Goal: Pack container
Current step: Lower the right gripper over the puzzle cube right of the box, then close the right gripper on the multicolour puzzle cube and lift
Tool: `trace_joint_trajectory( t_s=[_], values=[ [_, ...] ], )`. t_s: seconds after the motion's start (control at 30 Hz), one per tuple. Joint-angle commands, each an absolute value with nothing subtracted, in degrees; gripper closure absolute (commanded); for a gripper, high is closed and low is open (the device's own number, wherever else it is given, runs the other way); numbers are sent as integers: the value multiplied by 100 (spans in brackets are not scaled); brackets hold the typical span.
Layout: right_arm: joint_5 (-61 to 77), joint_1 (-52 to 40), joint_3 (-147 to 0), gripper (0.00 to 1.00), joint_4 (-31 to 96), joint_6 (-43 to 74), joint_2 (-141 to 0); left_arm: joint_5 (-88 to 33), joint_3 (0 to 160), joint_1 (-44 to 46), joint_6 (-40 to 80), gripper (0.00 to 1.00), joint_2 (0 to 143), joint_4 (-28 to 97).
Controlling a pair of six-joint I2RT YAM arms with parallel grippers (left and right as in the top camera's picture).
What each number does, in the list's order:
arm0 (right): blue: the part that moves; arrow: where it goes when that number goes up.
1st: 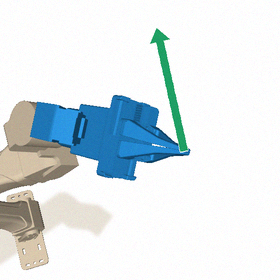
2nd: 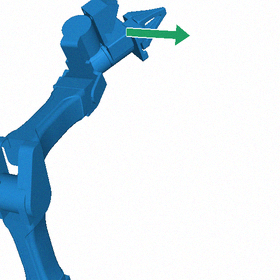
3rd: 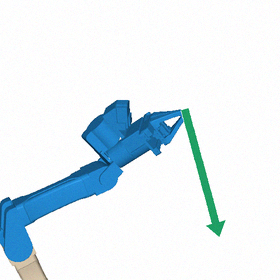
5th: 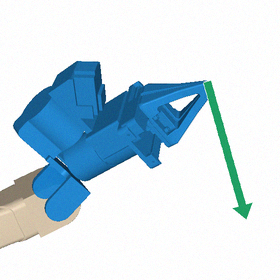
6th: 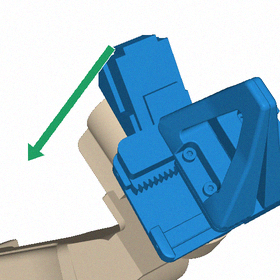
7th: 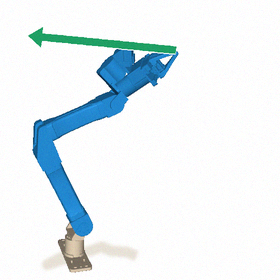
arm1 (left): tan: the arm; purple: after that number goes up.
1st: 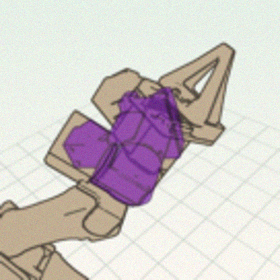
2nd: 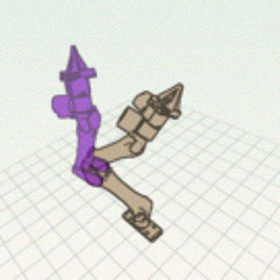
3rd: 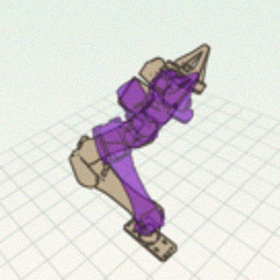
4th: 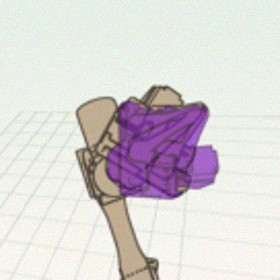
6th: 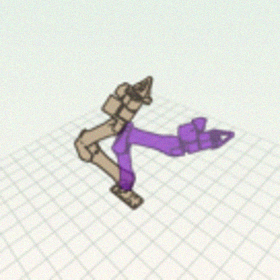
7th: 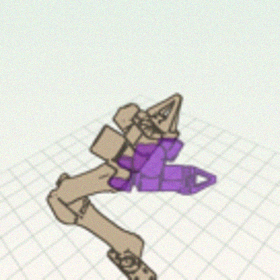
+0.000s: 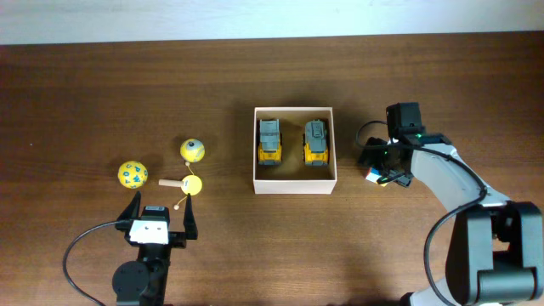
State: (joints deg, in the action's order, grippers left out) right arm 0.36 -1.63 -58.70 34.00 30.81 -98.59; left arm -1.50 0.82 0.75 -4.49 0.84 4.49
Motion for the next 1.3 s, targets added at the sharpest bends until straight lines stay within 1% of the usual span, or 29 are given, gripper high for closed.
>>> trace_joint_trajectory(
  t_s=[0.0, 0.1, 0.17, 0.23, 0.27, 0.43, 1.0, 1.27],
  values=[
    [89, -148, -5815, 20, 3336, 3022, -10051, -130, 49, 97, -475, 1, 30, 460],
    [89, -148, -5815, 22, 3326, 3022, -10145, -130, 49, 97, -475, 1, 30, 460],
    [89, -148, -5815, 26, 3319, 3020, -10167, -130, 49, 97, -478, 1, 30, 460],
    [89, -148, -5817, 33, 3306, 3020, -10167, -130, 49, 97, -478, 1, 30, 460],
    [89, -148, -5817, 39, 3291, 3020, -10167, -130, 49, 97, -478, 1, 30, 460],
    [89, -148, -5817, 53, 3269, 3017, -10167, -130, 49, 97, -475, 1, 30, 460],
    [233, -148, -5922, 55, 3330, 2740, -10110, -130, 49, 97, -478, 1, 30, 460],
    [307, -154, -6643, 55, 4018, 2163, -9762, -130, 49, 97, -475, 1, 30, 460]
  ],
)
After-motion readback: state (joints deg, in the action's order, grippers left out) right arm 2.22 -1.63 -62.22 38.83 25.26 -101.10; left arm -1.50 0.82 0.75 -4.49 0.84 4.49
